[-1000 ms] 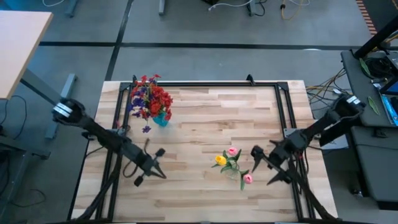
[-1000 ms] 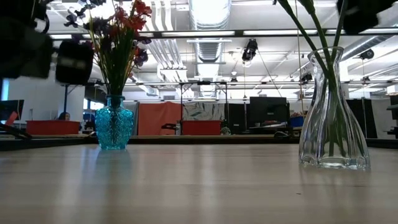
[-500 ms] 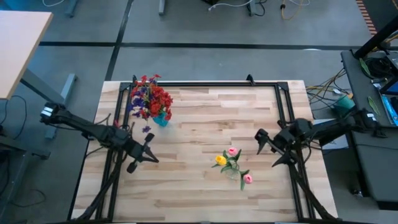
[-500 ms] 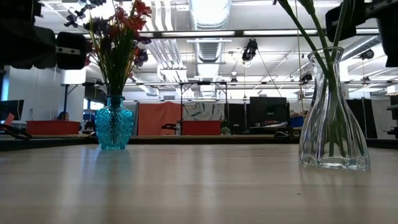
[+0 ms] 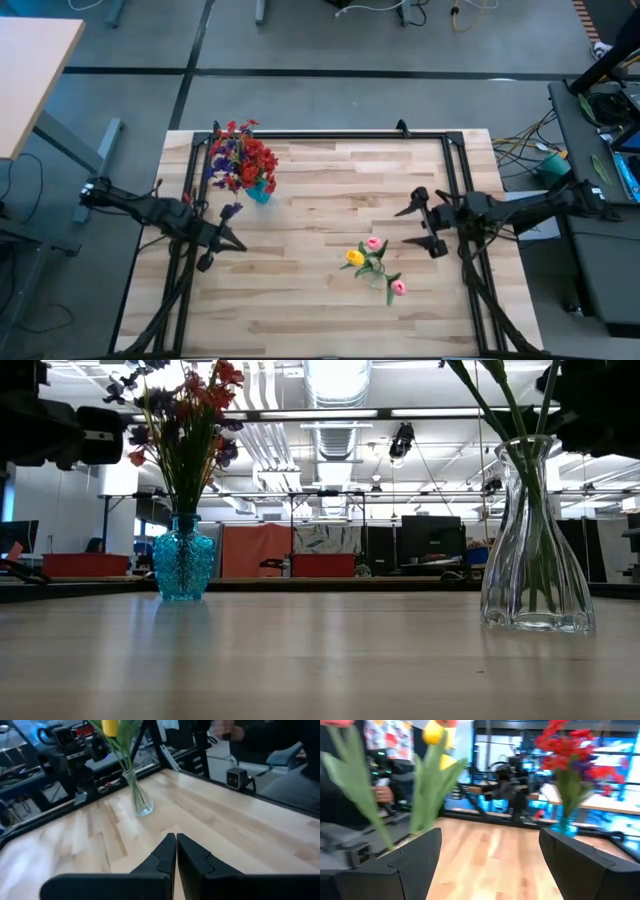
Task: Sort flowers into vase by color
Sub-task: Return to Home Position
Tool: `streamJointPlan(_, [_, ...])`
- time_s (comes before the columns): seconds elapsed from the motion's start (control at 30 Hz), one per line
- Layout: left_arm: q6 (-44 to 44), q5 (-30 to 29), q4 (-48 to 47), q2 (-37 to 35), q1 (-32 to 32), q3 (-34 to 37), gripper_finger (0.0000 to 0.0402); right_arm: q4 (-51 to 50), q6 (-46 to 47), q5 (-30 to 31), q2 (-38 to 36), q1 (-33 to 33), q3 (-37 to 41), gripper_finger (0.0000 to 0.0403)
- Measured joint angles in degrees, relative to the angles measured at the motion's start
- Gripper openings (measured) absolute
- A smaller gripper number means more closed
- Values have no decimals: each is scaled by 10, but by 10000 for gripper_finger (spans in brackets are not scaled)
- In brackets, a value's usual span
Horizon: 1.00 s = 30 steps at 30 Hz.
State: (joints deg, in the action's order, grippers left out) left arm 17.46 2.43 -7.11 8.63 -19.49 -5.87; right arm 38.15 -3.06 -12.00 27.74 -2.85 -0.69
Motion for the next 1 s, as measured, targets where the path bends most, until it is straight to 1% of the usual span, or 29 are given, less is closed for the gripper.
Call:
streamJointPlan(0.1, [3, -22, -43, -50, 0, 0, 0, -42, -10, 26, -34, 13, 0, 327])
streamJointPlan(0.17, [4, -24, -47, -83, 1, 0, 0, -84, -12, 31, -66, 21, 0, 327])
streamJointPlan(0.3, [9, -42, -54, -84, 2, 0, 0, -164, -15, 29, -143, 22, 0, 327])
streamJointPlan(0.47, [-5, -120, -54, -84, 2, 1, 0, -323, -51, 30, -271, 21, 0, 327])
streamJointPlan(0.57, [-41, -186, -50, -85, 2, 1, 0, -342, -91, 29, -277, 21, -10, 327])
streamJointPlan(0.67, [-111, -253, -50, -81, 2, 1, 0, -343, -130, 23, -269, 21, -18, 327])
streamJointPlan(0.73, [-153, -278, -47, -76, 3, 2, 0, -336, -161, 14, -269, 21, -8, 327])
streamJointPlan(0.83, [-180, -289, -49, -73, 2, 2, 0, -353, -211, 15, -267, 21, 0, 327])
streamJointPlan(0.9, [-181, -289, -48, -71, 2, 2, 0, -340, -238, 17, -271, 21, 0, 327])
streamJointPlan(1.0, [-182, -289, -46, -69, 2, 2, 0, -305, -231, 30, -278, 21, -2, 327])
